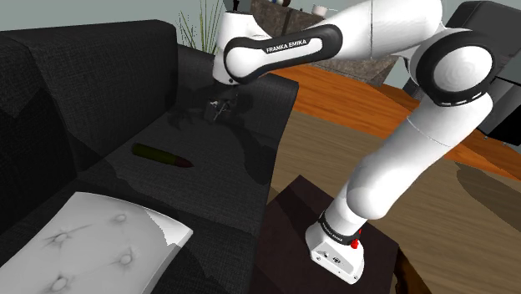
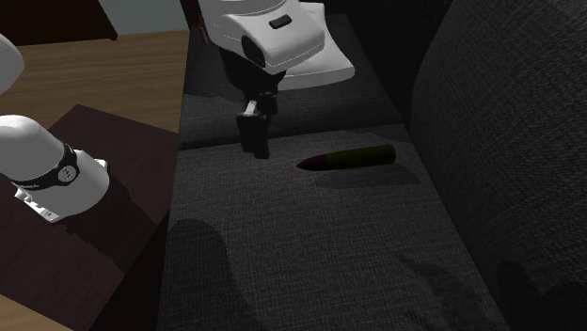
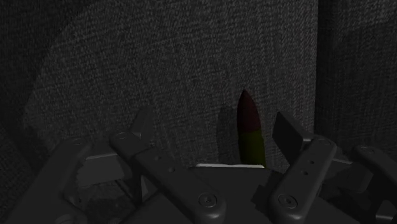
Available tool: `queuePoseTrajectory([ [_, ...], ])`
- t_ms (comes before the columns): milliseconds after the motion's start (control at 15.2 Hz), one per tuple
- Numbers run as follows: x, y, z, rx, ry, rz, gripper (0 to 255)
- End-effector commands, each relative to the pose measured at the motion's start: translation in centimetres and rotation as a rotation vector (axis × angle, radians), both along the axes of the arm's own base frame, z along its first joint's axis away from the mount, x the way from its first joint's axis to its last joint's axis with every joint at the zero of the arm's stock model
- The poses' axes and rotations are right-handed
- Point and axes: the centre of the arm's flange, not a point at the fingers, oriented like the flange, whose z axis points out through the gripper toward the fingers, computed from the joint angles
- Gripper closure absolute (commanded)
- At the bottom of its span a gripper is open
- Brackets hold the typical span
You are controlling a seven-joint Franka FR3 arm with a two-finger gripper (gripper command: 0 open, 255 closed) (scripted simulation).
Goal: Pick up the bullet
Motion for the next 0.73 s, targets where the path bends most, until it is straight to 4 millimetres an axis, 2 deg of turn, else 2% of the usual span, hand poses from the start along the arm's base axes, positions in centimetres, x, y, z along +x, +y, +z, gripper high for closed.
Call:
queuePoseTrajectory([
  [0, 1.6, 1.4, -2.0, 0.002, 0.002, 0.030, 0],
  [660, 8.7, 8.5, -10.6, 0.005, 0.015, 0.174, 0],
])
